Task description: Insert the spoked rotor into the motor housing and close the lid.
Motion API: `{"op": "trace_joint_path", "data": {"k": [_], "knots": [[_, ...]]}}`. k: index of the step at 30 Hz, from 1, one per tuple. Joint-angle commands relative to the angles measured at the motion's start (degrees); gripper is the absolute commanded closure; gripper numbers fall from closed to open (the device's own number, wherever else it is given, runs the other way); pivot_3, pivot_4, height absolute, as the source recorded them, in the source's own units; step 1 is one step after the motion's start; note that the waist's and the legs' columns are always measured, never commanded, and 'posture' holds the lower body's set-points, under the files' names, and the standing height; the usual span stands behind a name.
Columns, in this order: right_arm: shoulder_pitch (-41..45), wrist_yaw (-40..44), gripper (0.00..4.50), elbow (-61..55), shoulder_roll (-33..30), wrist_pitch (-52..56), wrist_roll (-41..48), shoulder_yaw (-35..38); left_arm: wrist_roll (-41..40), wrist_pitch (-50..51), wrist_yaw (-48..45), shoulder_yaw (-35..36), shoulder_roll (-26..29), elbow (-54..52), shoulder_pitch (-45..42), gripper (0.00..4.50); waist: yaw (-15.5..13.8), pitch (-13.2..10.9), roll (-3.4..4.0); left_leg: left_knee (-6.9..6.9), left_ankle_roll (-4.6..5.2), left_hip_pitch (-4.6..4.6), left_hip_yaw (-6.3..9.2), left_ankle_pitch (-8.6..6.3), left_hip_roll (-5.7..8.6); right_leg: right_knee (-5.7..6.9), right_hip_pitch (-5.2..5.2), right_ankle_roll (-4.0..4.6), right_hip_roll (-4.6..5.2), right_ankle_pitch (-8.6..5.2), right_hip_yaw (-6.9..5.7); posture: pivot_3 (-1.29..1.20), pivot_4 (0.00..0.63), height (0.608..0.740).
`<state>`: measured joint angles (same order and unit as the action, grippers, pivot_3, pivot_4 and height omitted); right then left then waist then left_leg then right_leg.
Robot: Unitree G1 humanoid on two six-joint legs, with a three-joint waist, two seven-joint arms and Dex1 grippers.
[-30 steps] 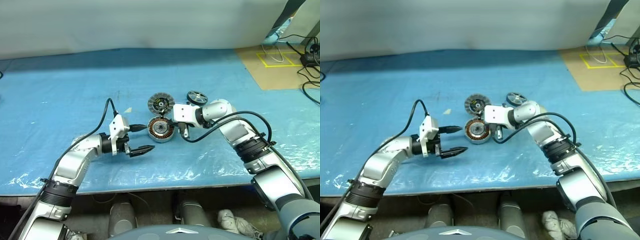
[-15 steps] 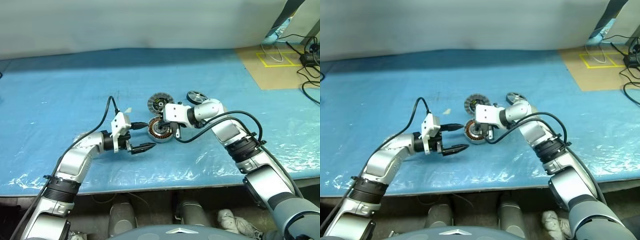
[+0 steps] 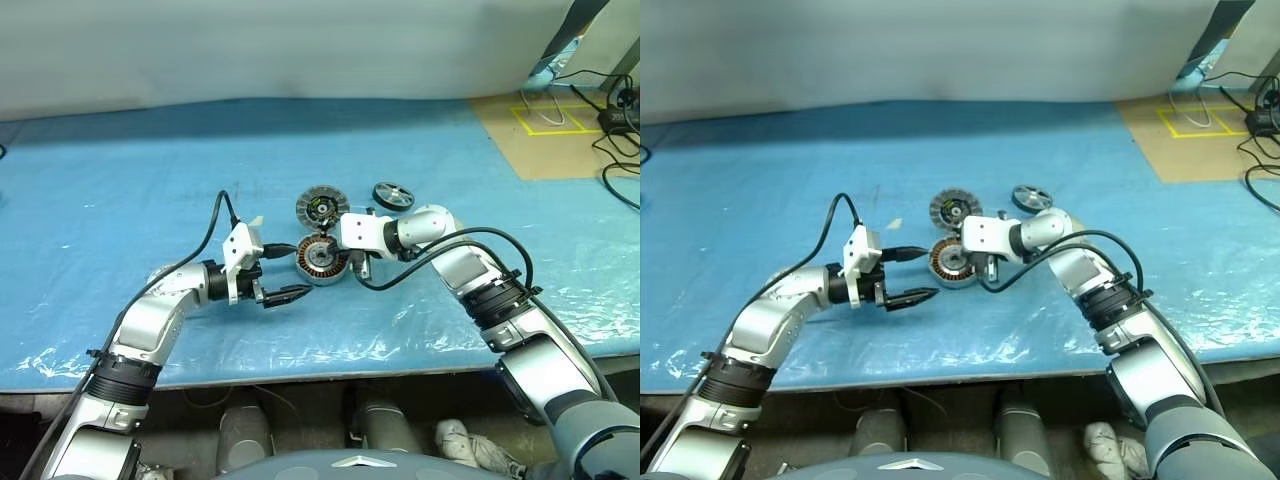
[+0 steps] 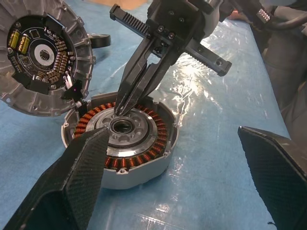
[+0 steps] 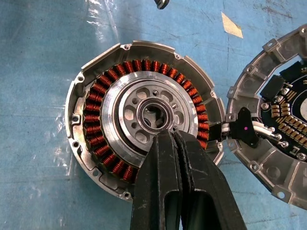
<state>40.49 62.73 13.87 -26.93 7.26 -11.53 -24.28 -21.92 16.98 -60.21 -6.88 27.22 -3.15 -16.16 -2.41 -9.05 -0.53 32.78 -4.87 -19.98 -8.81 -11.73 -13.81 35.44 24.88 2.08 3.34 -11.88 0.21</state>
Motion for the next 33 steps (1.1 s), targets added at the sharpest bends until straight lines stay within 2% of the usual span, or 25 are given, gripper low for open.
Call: {"op": "trace_joint_path", "data": {"k": [1,6,10,12,16,20,25,30,33], "knots": [[-0.99,0.61,4.44,-2.08,1.31,3.60,2.79,1.07,-0.82,0.26,-0.04,0.56,0.48,-2.43,-1.10,0.00,0.12,0.00,0.00,0.00,0.00,0.00,0.00,0.00,0.00,0.00,-0.01,0.00,0.00,0.00,0.01,0.00,0.150,0.740],[0.72,1.48,4.44,-7.97,1.86,12.03,11.17,8.34,-0.96,0.37,-0.23,0.79,0.50,-2.02,-1.59,0.00,0.00,-0.01,0.01,-0.01,0.00,-0.08,0.00,0.00,0.00,0.02,0.24,0.00,-0.01,0.01,0.01,0.00,0.150,0.740],[1.89,0.27,4.44,-7.62,-1.46,12.92,11.44,10.46,-1.19,0.17,-0.22,0.87,0.15,-1.68,-1.73,0.00,-0.32,-0.01,0.01,-0.02,0.00,-0.12,0.01,0.01,0.01,-0.03,0.23,0.00,0.00,0.01,-0.04,0.00,0.150,0.740],[4.19,-2.53,4.44,-1.68,-4.17,9.64,8.32,10.68,-2.04,0.56,0.09,1.41,-0.41,-1.49,-1.90,0.00,-0.32,-0.01,0.01,-0.02,0.00,-0.11,0.01,0.00,0.01,-0.03,0.22,0.00,0.00,0.01,-0.04,0.00,0.150,0.740],[12.73,-14.02,4.44,15.52,-7.10,3.22,-0.17,9.20,-3.52,1.67,0.53,2.54,-0.95,-0.95,-2.27,0.00,-0.18,-0.01,0.01,0.07,-0.01,-0.10,0.00,0.01,0.04,0.03,0.23,0.00,0.02,0.01,-0.01,0.00,0.150,0.740],[22.02,-24.63,3.55,33.04,-5.86,2.89,-4.08,9.29,-2.80,0.65,0.64,2.13,-1.12,-0.50,-1.98,0.00,0.27,-0.01,0.02,0.07,-0.02,-0.11,-0.01,0.01,0.04,0.09,0.26,0.01,-0.02,0.00,0.06,0.00,0.150,0.740],[26.52,-25.49,1.78,43.46,-3.60,2.20,-3.94,9.41,-2.62,0.55,1.39,1.69,-2.01,-1.30,-1.34,0.00,0.11,-0.02,0.03,-0.02,-0.03,-0.20,-0.01,0.00,0.03,0.07,0.34,0.03,-0.04,-0.01,0.01,0.00,0.150,0.740],[27.81,-20.64,0.02,46.69,-1.30,2.44,-1.29,11.07,-2.31,1.36,2.17,1.68,-1.60,-2.55,-1.04,0.00,-0.13,-0.16,0.25,0.02,-0.01,-0.40,0.00,0.00,0.01,0.10,0.46,0.04,0.00,-0.01,-0.08,0.00,0.150,0.740],[28.72,-20.41,0.02,48.11,-0.88,2.46,-0.89,11.84,-1.98,1.47,2.34,1.39,-1.24,-2.95,-0.72,0.00,-0.15,-0.24,0.38,0.10,0.00,-0.45,0.00,0.01,0.00,0.18,0.50,0.05,0.03,-0.01,-0.09,0.00,0.150,0.740]]}}
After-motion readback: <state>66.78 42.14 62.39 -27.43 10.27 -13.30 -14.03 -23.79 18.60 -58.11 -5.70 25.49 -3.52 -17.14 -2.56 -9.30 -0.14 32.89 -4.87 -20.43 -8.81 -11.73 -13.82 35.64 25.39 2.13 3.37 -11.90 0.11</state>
